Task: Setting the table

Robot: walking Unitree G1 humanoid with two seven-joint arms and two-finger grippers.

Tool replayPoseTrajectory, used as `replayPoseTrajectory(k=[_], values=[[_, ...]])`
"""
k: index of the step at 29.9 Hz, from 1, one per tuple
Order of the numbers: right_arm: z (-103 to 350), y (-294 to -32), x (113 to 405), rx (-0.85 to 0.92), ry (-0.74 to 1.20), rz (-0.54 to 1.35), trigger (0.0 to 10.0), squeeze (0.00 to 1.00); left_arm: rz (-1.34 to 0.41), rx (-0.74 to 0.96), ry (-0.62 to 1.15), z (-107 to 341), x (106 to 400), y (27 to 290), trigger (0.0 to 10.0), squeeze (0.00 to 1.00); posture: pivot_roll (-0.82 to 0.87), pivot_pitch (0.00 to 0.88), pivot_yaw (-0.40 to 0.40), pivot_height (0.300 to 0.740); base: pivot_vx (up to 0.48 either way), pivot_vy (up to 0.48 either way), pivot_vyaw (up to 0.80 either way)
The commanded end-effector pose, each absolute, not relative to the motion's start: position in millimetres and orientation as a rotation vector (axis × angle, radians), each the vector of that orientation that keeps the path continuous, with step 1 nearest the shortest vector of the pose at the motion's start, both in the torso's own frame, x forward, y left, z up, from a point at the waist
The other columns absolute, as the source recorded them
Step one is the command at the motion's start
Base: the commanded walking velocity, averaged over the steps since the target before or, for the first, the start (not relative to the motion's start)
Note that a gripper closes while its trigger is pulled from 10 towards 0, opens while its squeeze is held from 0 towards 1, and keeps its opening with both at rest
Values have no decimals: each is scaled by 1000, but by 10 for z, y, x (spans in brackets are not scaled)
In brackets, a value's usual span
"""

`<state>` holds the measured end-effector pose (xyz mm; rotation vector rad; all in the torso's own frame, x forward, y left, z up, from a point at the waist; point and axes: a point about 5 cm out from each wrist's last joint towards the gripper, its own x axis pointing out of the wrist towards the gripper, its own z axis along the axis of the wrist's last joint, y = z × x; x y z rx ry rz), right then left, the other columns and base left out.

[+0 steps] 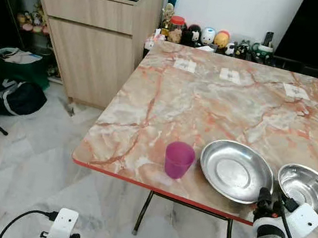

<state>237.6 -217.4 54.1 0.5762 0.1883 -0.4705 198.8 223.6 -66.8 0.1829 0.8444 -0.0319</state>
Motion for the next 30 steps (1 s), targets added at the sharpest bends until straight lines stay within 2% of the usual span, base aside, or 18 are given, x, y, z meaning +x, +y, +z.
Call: replayPoseTrajectory(k=[1,11,30], values=[[523,-2133,2431,658,200,-476,10000,0,-44,189,862,-684,1969,2227,10000,0,73,0,-34,740,0,0,0],[586,-2102,2607,671,190,-442,10000,0,-52,194,863,-684,1973,2221,10000,0,75,0,-31,740,0,0,0],[479,-2082,2602,694,256,-451,10000,0,-61,200,871,-698,1953,2207,10000,0,77,1,-31,740,0,0,0]])
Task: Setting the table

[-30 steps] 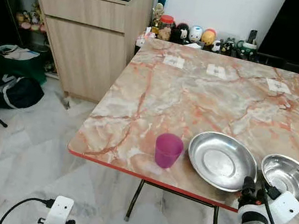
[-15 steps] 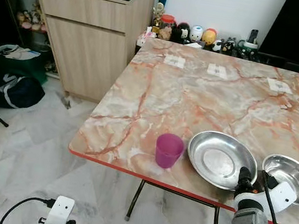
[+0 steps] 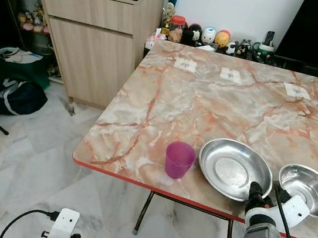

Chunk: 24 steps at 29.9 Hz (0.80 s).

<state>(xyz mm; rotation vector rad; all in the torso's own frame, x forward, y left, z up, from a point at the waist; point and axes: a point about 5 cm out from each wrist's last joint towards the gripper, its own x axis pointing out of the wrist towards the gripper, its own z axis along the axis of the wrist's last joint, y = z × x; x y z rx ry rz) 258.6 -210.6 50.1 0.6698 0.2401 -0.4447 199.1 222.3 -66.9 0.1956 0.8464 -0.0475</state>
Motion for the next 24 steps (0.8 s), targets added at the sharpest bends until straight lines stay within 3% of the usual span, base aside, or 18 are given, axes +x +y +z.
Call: replayPoseTrajectory(k=[1,2,3,4,24], values=[[479,-2082,2602,694,256,-451,10000,0,-61,200,871,-698,1953,2207,10000,0,77,1,-31,740,0,0,0],[482,-2074,2616,693,259,-447,10000,0,-61,200,872,-699,1951,2205,10000,0,77,1,-31,740,0,0,0],[481,-2067,2624,688,264,-442,2118,0,-61,200,872,-700,1950,2204,10000,0,77,1,-31,740,0,0,0],[484,-2062,2631,685,264,-439,0,0,-61,200,872,-701,1948,2204,10000,0,77,1,-31,740,0,0,0],[392,-2015,2628,639,334,-454,0,0,-62,196,883,-704,1935,2226,10000,0,83,1,-30,740,0,0,0]])
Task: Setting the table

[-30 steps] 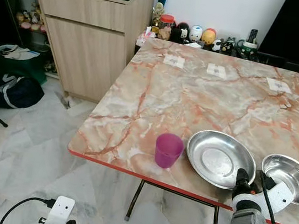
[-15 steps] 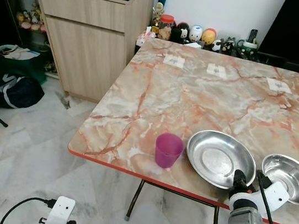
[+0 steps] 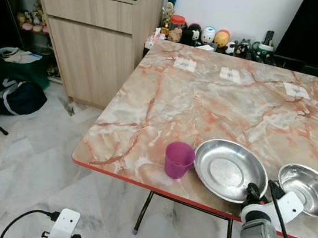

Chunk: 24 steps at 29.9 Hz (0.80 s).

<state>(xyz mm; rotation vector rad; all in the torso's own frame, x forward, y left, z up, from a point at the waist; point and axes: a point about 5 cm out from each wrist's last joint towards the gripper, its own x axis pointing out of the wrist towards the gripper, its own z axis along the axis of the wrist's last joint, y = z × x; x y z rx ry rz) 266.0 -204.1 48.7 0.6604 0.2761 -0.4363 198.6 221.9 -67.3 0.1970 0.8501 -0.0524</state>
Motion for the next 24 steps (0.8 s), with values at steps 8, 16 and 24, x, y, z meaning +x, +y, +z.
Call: replayPoseTrajectory(k=[8,16,24], values=[[472,-2069,2645,605,261,-486,0,0,-63,194,882,-704,1936,2225,10000,0,84,0,-31,740,0,0,0],[839,-2102,2726,548,-10,-456,0,0,-63,198,878,-700,1945,2220,10000,0,86,0,-32,740,0,0,0],[1177,-1999,2793,495,-213,-341,0,0,-57,201,874,-701,1949,2207,10000,0,85,0,-32,740,0,0,0]])
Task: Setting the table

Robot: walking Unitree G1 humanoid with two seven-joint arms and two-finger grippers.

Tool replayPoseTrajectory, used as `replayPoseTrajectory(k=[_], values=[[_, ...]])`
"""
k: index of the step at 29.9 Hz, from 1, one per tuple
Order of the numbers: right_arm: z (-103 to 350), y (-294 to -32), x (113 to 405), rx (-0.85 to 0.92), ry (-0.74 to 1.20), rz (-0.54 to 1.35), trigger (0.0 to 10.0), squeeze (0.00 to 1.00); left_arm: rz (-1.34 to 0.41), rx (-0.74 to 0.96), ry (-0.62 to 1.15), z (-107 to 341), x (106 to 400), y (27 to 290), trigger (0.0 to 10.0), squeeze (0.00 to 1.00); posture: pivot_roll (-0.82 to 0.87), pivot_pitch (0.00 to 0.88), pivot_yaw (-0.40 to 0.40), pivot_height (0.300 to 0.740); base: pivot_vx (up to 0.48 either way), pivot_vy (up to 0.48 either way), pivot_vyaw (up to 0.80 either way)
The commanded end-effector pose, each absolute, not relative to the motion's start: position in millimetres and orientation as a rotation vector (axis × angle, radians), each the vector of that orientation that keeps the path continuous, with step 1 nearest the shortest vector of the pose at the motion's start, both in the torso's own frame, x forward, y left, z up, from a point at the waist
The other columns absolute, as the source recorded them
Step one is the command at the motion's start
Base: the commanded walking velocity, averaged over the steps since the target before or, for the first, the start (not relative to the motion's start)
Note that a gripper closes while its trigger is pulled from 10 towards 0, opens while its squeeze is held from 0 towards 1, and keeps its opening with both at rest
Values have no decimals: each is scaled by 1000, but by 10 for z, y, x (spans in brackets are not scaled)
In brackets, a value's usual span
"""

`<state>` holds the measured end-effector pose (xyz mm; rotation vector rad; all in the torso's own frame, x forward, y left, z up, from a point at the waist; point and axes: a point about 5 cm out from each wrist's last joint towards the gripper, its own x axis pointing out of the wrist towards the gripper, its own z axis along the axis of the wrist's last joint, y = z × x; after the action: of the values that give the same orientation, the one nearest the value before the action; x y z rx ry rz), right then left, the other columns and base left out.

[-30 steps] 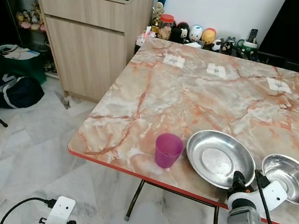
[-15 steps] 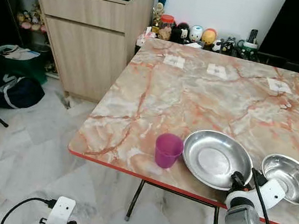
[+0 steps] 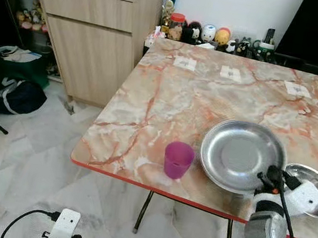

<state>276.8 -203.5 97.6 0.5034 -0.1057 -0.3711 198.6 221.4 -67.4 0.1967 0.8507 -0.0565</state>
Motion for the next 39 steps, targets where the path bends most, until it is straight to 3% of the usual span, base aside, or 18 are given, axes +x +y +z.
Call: replayPoseTrajectory(k=[1,14,16,24,39], values=[[1252,-1989,2801,491,-255,-328,0,0,-55,203,874,-701,1948,2208,10000,0,83,0,-29,740,0,0,0],[1388,-2160,2784,547,-344,-370,0,0,-44,219,884,-709,1923,2239,10000,0,78,0,-28,740,0,0,0],[1410,-2185,2775,590,-363,-373,10000,0,-41,220,879,-707,1924,2242,10000,0,80,0,-30,740,0,0,0],[1460,-2154,2761,656,-397,-318,10000,0,-15,221,870,-694,1927,2284,10000,0,77,0,-29,740,0,0,0],[1451,-2186,2745,680,-400,-308,10000,0,-28,227,869,-699,1930,2254,10000,0,67,0,-33,740,0,-438,0]])
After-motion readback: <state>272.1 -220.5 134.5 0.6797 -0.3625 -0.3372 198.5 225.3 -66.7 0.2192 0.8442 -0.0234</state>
